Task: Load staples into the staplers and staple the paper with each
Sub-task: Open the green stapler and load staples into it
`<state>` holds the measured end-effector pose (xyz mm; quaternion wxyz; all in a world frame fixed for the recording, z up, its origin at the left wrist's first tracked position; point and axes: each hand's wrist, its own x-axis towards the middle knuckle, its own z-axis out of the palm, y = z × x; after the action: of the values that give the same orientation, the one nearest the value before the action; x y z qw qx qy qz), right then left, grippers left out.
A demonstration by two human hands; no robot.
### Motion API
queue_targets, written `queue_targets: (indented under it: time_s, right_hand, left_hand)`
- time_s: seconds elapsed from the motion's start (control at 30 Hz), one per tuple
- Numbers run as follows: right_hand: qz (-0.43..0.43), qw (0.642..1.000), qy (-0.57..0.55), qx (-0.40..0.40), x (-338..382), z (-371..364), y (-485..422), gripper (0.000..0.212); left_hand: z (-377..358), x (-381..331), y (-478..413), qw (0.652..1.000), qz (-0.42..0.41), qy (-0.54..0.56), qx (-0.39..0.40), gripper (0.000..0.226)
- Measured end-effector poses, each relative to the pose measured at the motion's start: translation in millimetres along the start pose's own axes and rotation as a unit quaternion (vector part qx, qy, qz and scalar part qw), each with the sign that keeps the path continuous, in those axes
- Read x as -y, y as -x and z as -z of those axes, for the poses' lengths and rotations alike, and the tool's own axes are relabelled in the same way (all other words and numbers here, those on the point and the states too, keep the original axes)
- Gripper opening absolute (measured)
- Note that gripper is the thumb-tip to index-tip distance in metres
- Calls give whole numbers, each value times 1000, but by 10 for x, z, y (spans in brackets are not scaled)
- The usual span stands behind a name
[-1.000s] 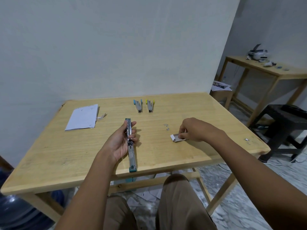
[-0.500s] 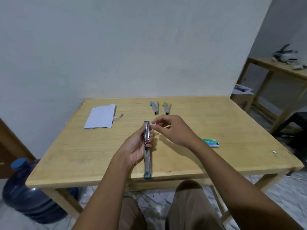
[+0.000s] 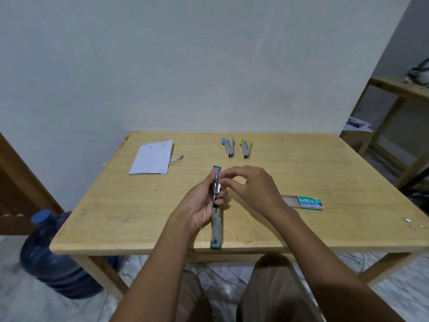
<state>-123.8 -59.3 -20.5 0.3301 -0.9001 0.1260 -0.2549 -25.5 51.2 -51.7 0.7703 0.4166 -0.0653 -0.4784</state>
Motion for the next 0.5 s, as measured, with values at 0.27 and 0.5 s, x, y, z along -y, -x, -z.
queue_targets:
  time_s: [0.27,0.5]
  right_hand:
    - [35,998,-41,-39,-108,-82,-38,8]
    - [-4,995,-98,-18,-122,-107,-49,9]
  left_hand:
    - [1,-7,8,1000,8,10,9,34]
    - [8,-15,18,1000,24,-1,15,37]
